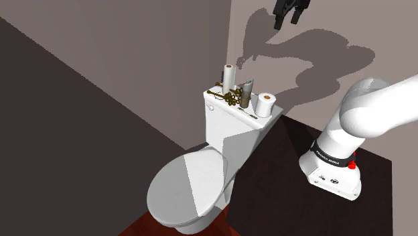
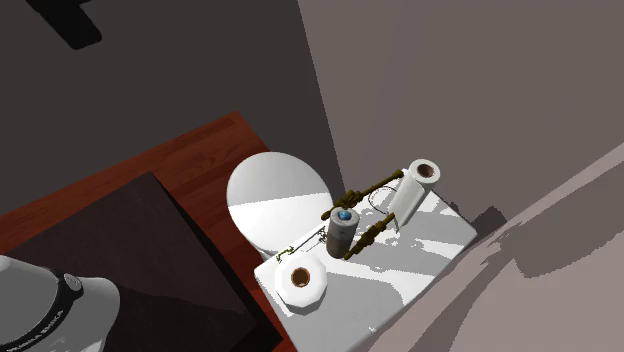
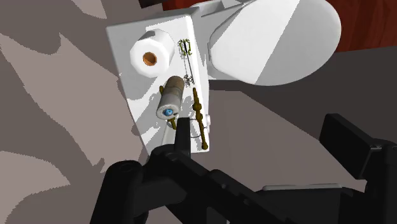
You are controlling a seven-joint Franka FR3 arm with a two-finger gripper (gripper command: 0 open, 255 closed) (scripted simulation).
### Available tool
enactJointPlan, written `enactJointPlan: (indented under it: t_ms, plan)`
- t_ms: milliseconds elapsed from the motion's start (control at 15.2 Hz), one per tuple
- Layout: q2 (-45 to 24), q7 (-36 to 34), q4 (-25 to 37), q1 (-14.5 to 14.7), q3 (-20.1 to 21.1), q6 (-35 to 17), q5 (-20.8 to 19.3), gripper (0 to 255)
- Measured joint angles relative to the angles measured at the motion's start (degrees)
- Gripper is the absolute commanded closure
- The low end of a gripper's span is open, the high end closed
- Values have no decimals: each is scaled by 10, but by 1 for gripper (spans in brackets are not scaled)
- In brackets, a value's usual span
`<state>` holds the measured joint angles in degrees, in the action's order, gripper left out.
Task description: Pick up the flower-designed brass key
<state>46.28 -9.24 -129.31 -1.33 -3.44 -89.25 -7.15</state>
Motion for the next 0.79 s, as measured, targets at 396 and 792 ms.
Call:
enactJointPlan:
  t_ms: [396,792]
  plan:
    - [-61,16,-13,0,-21,-59,-7,0]
    - [-161,33,-26,3,-44,-150,-11,0]
